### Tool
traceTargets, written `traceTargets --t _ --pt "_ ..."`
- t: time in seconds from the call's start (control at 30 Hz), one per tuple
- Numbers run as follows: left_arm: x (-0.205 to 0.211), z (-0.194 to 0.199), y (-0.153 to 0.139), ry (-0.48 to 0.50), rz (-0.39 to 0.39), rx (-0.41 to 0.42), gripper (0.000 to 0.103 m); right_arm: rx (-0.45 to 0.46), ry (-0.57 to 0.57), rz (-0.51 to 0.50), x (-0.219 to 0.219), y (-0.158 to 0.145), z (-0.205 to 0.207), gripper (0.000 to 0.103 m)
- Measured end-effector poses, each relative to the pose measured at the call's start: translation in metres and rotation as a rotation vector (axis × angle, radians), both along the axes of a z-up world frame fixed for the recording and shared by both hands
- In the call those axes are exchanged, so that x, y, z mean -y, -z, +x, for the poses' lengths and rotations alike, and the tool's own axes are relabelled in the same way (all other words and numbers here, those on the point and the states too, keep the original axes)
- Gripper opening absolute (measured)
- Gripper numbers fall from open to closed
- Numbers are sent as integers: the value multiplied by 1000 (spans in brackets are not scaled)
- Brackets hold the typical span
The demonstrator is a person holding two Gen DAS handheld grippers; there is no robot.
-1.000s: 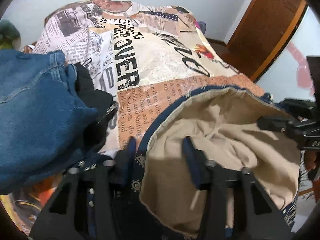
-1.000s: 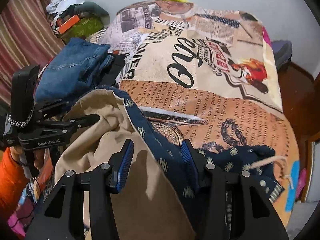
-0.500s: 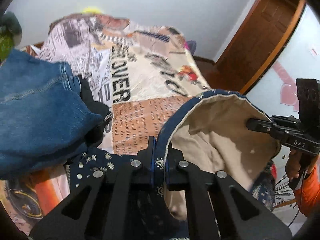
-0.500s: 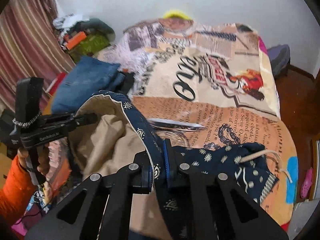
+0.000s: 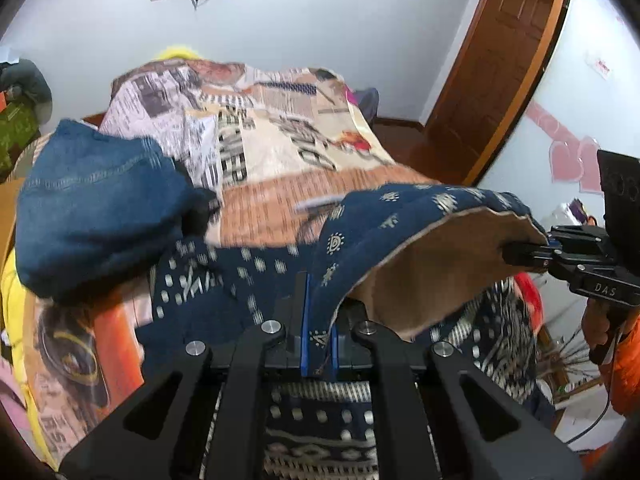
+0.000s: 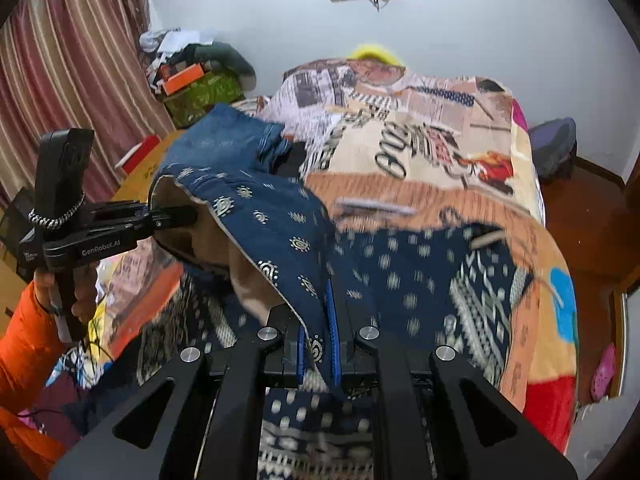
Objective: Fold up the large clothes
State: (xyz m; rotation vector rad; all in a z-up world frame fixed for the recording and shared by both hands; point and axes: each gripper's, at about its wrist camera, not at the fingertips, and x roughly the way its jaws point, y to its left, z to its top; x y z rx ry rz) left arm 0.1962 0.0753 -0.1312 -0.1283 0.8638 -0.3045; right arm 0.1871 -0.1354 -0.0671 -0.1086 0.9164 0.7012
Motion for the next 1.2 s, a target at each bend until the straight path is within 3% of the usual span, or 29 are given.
traceTargets --t 0.17,0.33,0.53,0.63,0.77,0.83,0.9,1.0,1.2 --pt "5 -24 15 9 1 -50 8 -29 -1 -38 5 11 -21 9" --pt "4 -44 24 -17 48 -75 30 -69 -1 -75 4 20 -33 11" --pt "7 -66 -4 -14 89 5 43 -168 -3 -82 1 20 -39 34" --pt "11 -74 -30 3 97 80 48 -128 -21 -86 -4 7 -42 34" --pt "10 -74 -63 -59 117 184 49 -79 -57 -52 -9 -13 -44 35" --pt "6 -67 -74 -78 103 213 53 -36 -66 -39 -12 -25 -43 39" --pt "3 -54 -79 -104 124 227 55 23 -52 -22 -15 -37 -39 52" --pt "-1 -25 -71 -106 137 195 55 72 -31 -5 -20 -43 -26 56" --pt "7 16 -20 -81 148 51 55 33 27 -44 -31 -21 7 56"
